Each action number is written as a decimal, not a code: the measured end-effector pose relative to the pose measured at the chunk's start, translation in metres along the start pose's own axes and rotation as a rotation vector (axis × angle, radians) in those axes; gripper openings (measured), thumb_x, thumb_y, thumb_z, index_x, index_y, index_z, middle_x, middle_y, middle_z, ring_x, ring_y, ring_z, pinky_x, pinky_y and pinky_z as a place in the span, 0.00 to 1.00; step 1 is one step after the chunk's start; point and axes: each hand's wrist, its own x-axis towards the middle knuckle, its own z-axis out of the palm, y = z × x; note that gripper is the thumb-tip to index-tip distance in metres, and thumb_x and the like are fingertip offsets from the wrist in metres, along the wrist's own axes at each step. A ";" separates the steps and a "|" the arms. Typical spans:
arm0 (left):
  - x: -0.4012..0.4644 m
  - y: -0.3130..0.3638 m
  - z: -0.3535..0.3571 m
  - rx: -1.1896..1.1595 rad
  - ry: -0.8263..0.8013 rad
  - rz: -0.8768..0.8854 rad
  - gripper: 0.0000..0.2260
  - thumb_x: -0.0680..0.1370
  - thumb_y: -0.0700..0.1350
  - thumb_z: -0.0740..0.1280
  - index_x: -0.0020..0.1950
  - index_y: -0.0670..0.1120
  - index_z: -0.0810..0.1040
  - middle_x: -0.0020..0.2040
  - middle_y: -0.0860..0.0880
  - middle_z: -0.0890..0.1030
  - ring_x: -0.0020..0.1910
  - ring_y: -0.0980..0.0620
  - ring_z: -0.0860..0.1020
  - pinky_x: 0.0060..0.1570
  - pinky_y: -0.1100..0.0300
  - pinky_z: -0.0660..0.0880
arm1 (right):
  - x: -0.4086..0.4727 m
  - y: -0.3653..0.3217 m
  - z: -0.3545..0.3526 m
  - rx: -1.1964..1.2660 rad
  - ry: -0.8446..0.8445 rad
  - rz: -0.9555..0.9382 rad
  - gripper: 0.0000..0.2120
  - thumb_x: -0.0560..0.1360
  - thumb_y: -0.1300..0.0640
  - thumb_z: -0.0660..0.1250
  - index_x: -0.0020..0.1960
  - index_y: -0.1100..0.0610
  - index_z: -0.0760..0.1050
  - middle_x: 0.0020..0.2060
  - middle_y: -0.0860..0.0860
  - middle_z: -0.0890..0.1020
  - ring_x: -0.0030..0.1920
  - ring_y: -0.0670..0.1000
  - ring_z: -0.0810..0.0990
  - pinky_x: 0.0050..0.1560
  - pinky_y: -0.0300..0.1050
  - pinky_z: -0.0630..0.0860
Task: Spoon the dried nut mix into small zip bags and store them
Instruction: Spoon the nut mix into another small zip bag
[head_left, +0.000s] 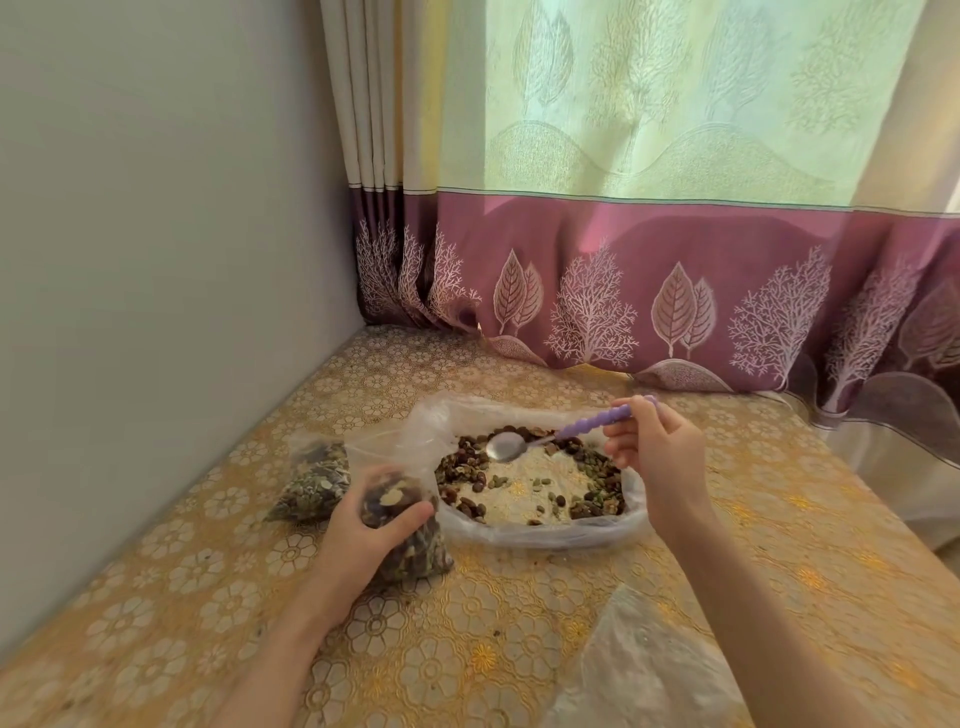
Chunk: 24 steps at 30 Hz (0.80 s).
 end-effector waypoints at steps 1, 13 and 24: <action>0.000 0.001 0.000 -0.004 0.015 0.007 0.21 0.63 0.56 0.75 0.53 0.58 0.75 0.53 0.59 0.77 0.49 0.67 0.76 0.47 0.61 0.73 | -0.001 0.004 -0.002 -0.059 0.004 -0.028 0.13 0.79 0.62 0.59 0.39 0.63 0.77 0.26 0.51 0.81 0.25 0.45 0.73 0.24 0.33 0.69; 0.002 -0.001 0.001 -0.057 0.017 -0.025 0.20 0.61 0.53 0.73 0.52 0.56 0.76 0.46 0.62 0.80 0.44 0.68 0.78 0.45 0.60 0.75 | -0.002 0.026 0.014 -0.227 -0.026 0.044 0.15 0.79 0.61 0.58 0.36 0.62 0.78 0.25 0.47 0.81 0.25 0.45 0.75 0.24 0.33 0.70; 0.003 -0.004 0.000 -0.032 0.012 -0.019 0.21 0.62 0.55 0.73 0.53 0.57 0.75 0.54 0.59 0.77 0.53 0.60 0.76 0.52 0.58 0.74 | -0.017 0.032 0.036 -0.026 -0.136 0.357 0.21 0.77 0.63 0.60 0.30 0.58 0.83 0.32 0.56 0.84 0.32 0.50 0.83 0.32 0.36 0.79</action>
